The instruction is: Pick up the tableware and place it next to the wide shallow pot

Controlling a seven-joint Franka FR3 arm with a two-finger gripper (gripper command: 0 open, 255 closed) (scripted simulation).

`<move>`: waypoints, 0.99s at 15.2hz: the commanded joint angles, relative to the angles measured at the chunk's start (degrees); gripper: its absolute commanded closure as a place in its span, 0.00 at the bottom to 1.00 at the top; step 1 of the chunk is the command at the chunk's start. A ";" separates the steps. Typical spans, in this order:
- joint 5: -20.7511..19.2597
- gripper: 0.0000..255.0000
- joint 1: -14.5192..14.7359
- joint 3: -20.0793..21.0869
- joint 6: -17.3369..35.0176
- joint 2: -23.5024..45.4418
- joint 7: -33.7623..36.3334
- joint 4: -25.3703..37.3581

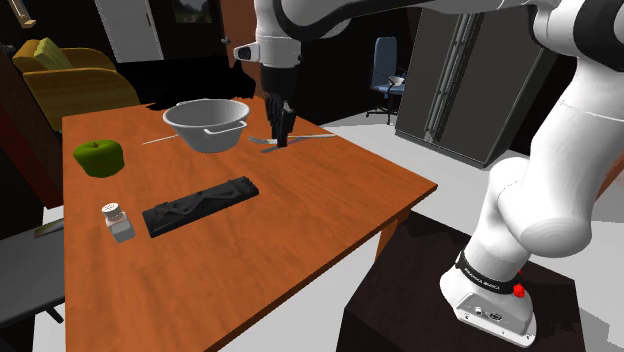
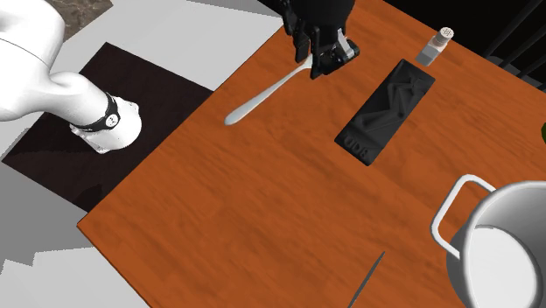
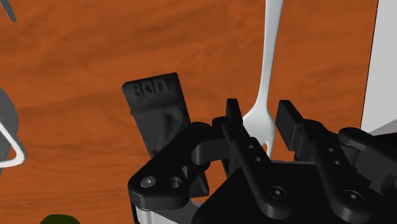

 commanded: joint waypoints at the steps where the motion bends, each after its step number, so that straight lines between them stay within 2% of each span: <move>1: -0.04 1.00 -1.11 -1.25 -0.46 1.35 -2.38 1.69; 9: 0.68 1.00 -6.05 -5.87 -3.39 10.83 -11.90 13.65; 15: 2.21 1.00 -10.39 -8.37 -7.45 20.52 -18.42 26.99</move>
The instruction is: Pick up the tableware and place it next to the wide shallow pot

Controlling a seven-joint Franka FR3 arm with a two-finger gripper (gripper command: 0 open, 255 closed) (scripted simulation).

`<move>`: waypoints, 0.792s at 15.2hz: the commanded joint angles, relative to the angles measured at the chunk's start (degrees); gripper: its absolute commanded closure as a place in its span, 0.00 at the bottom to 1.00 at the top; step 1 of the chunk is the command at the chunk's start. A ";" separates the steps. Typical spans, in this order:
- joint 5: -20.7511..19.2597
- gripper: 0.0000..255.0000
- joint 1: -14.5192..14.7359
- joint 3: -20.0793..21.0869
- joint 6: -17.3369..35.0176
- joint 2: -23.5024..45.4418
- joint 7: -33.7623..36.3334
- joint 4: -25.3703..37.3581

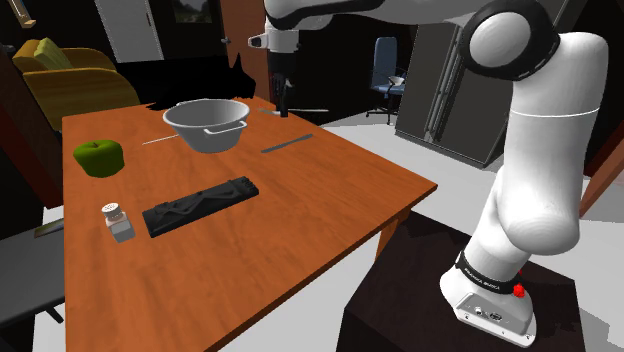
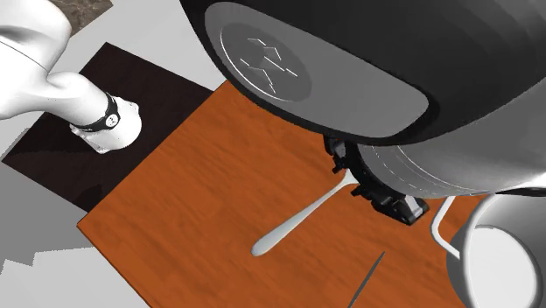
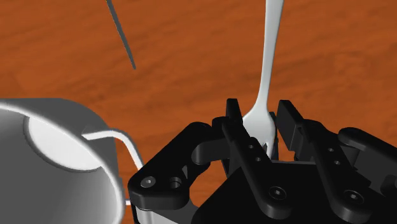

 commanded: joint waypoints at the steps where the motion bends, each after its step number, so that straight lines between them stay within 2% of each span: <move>1: 0.66 1.00 -1.63 -0.70 -1.91 3.97 -2.15 5.72; 4: 1.59 1.00 -4.00 -1.32 -4.88 9.60 -4.60 14.12; 12: 1.49 1.00 -3.62 -1.26 1.90 8.48 -4.93 6.22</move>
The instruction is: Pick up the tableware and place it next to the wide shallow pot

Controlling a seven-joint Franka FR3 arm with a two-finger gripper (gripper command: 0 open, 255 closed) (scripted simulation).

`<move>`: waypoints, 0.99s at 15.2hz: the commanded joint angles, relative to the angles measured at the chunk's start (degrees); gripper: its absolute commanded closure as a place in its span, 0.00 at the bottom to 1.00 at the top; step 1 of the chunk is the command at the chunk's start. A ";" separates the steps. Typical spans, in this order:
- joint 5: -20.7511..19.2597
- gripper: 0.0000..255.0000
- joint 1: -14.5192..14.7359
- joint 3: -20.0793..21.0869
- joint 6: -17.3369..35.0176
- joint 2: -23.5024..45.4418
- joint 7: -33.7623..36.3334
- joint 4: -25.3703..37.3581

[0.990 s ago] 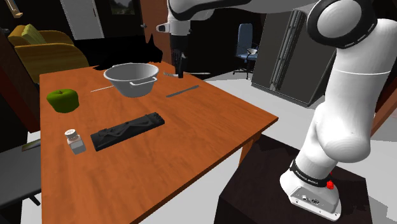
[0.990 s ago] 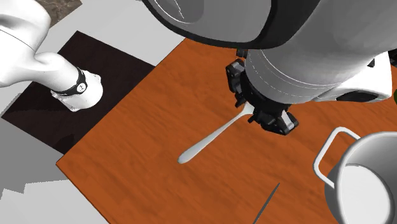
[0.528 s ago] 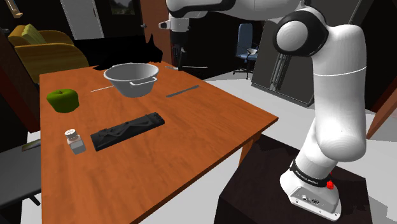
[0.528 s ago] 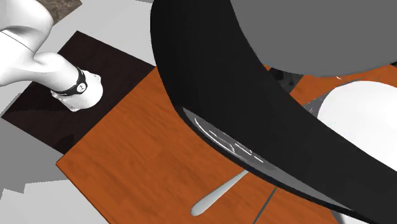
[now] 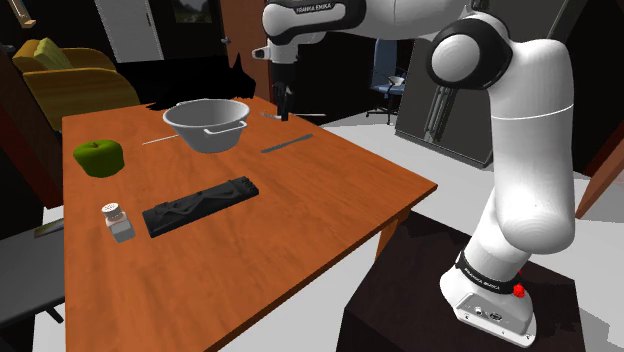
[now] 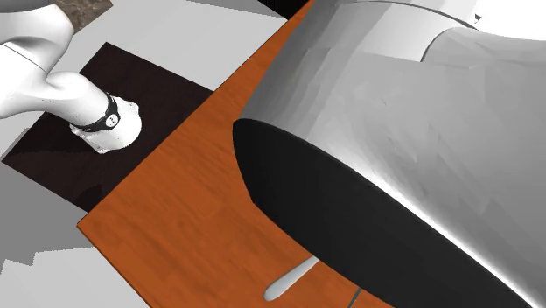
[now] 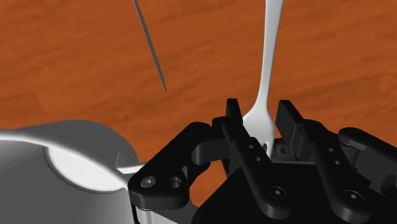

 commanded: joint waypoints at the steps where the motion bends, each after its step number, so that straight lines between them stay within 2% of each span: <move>1: 0.01 1.00 0.12 0.04 1.62 -0.04 -0.02 -1.63; 15: 0.36 1.00 0.39 0.21 11.94 0.85 -0.69 -11.09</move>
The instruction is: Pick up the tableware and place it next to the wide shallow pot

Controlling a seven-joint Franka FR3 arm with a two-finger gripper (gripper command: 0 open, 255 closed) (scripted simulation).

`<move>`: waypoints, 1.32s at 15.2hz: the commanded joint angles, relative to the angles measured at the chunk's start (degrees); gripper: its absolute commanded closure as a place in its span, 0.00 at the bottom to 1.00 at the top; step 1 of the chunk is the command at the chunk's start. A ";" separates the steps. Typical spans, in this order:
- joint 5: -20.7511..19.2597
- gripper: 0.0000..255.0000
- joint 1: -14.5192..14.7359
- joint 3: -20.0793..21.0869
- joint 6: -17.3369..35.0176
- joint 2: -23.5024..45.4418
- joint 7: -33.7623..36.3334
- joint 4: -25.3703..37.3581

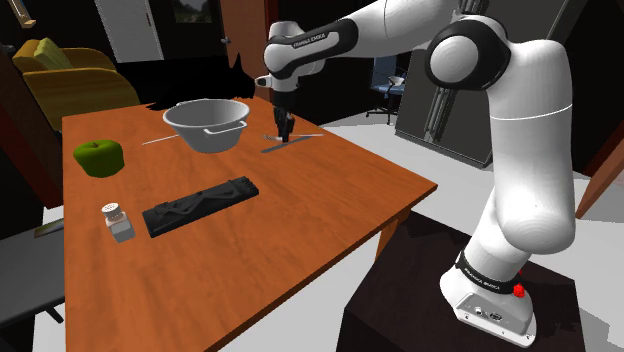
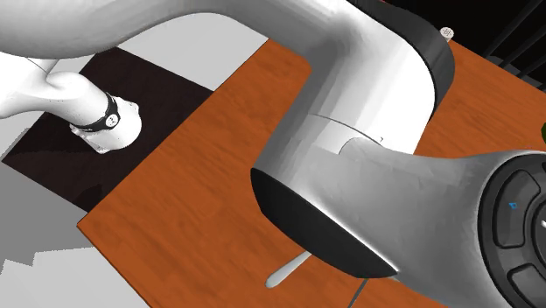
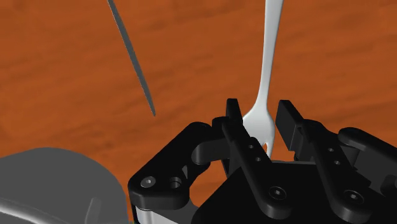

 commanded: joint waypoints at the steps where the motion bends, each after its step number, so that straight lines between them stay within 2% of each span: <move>1: 0.11 1.00 0.01 0.05 1.42 0.51 -0.10 -0.88; 15: 0.93 1.00 -0.05 0.42 10.66 4.01 -0.95 -6.68; 20: 0.93 1.00 -0.05 0.42 10.66 4.01 -0.95 -6.68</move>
